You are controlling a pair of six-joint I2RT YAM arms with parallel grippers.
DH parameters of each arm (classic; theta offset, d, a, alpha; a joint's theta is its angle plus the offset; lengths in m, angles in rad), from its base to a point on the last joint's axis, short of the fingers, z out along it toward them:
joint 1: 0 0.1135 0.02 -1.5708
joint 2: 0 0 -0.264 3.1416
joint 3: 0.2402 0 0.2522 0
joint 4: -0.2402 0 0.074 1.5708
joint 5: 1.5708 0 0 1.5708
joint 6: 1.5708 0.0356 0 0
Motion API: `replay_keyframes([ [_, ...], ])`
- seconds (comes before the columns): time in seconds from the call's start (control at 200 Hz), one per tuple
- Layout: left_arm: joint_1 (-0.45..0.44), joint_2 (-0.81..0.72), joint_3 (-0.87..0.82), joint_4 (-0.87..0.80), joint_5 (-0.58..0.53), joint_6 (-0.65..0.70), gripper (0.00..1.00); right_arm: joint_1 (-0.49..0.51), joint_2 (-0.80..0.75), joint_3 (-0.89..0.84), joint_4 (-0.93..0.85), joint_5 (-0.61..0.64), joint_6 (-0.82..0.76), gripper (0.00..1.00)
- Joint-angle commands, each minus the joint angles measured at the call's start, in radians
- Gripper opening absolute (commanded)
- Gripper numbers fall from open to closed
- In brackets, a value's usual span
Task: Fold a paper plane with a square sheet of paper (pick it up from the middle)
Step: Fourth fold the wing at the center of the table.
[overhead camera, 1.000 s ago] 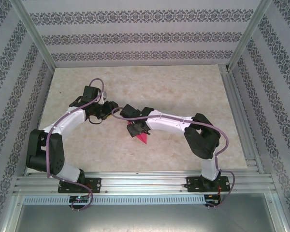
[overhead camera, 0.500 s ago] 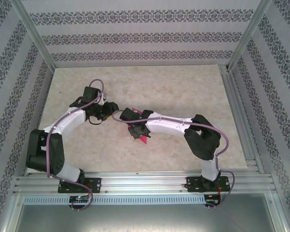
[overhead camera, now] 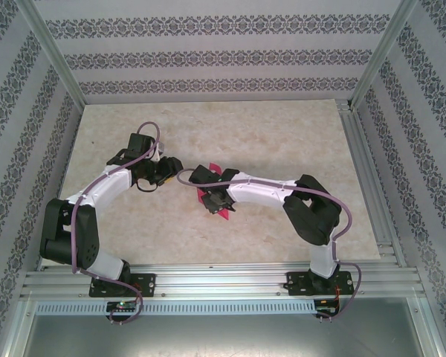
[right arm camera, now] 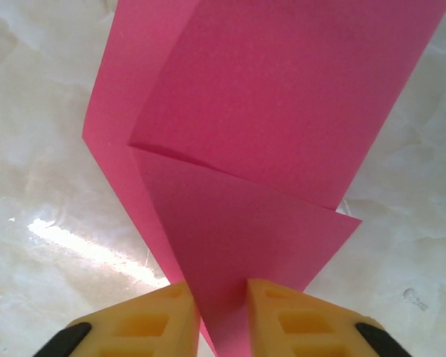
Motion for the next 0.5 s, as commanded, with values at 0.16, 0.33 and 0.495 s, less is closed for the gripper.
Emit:
replay_keyframes([
  [0.16, 0.0, -0.005, 0.005, -0.002, 0.012, -0.011, 0.49, -0.037, -0.063, -0.037, 0.068, -0.073, -0.012, 0.13],
  [0.33, 0.0, 0.008, 0.015, 0.006, 0.031, -0.009, 0.49, -0.083, -0.118, -0.103, 0.169, -0.207, -0.011, 0.12],
  [0.495, -0.008, 0.025, 0.026, 0.017, 0.054, -0.005, 0.5, -0.156, -0.135, -0.164, 0.299, -0.434, 0.002, 0.13],
])
